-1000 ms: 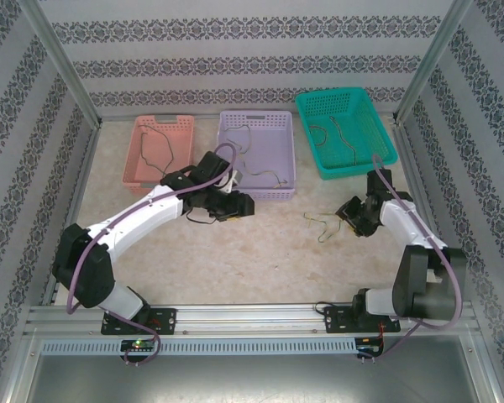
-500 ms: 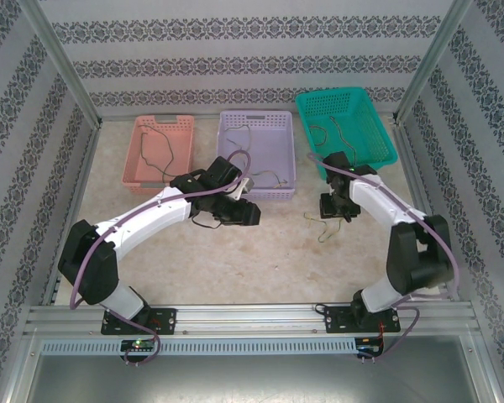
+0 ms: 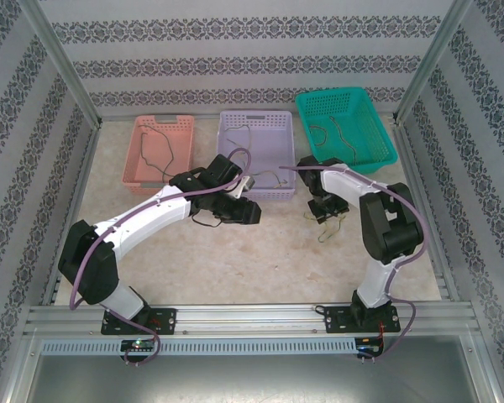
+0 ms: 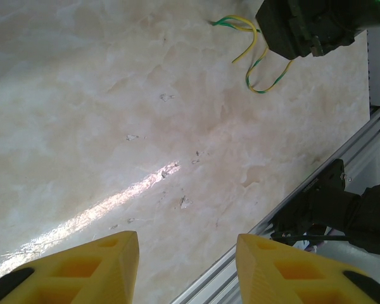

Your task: Untangle the cables

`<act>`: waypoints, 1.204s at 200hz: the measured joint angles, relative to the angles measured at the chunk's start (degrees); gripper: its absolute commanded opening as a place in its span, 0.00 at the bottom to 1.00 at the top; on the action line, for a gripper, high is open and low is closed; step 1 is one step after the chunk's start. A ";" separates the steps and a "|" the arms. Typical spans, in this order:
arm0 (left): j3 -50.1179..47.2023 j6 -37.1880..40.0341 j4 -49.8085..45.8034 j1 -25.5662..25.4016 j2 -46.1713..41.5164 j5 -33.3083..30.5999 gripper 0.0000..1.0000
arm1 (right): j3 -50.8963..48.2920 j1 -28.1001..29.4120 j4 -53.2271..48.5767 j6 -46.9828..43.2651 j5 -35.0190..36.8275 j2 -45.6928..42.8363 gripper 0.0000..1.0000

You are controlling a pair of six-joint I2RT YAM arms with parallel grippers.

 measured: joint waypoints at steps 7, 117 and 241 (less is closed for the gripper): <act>0.00 0.00 -0.02 0.00 0.00 0.00 0.46 | 0.02 0.00 -0.04 0.00 0.00 0.46 0.49; 0.00 -0.68 0.07 0.00 0.00 0.39 0.45 | 4.74 -1.16 0.02 0.50 -0.66 7.54 0.45; -2.51 -3.98 3.54 0.00 -1.03 2.40 0.47 | -20.22 -21.03 14.71 23.56 -30.56 -19.39 0.53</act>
